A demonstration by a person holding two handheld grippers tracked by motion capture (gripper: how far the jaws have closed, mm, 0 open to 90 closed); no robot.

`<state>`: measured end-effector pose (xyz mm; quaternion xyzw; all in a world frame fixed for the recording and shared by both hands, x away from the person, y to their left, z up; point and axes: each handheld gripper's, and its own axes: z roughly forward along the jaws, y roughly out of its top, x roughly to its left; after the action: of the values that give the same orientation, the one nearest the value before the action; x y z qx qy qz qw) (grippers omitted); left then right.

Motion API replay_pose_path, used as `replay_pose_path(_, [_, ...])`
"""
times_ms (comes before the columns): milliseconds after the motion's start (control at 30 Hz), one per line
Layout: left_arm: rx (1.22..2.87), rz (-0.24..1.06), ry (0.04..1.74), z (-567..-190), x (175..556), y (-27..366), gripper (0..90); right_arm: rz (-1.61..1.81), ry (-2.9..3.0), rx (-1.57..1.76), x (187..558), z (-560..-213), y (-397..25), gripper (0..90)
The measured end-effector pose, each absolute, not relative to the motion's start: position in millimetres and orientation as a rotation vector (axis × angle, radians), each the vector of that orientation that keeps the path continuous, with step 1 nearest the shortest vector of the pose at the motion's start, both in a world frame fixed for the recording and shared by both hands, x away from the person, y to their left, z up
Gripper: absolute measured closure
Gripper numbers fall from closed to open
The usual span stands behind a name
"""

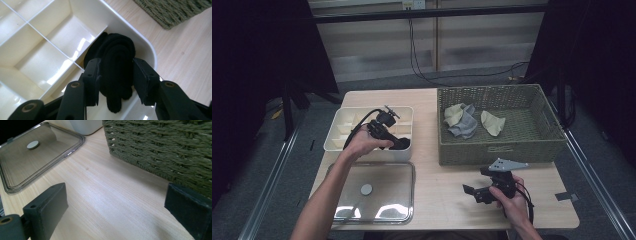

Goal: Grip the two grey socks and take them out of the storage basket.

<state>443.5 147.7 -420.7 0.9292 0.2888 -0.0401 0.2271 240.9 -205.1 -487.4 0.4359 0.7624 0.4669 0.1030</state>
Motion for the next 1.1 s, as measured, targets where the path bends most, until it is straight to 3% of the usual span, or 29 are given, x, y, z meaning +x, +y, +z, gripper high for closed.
replay_pose_path(167, [2.539, -0.099, 0.801, -426, 445, 144, 66.2, 1.377, 2.251, 1.283, 241, -488, -205, 4.3])
replay_pose_path(400, [2.524, -0.101, 0.850, -436, 452, 140, 69.8, 1.373, 2.249, 1.287, 240, -487, -205, 4.2])
replay_pose_path(700, [2.563, -0.035, 0.841, -440, 448, 133, 70.4, 1.369, 2.257, 1.292, 242, -488, -204, 4.2])
replay_pose_path(1100, [2.441, -0.116, 0.833, -437, 446, 150, 63.7, 1.370, 2.242, 1.307, 244, -488, -208, 4.2])
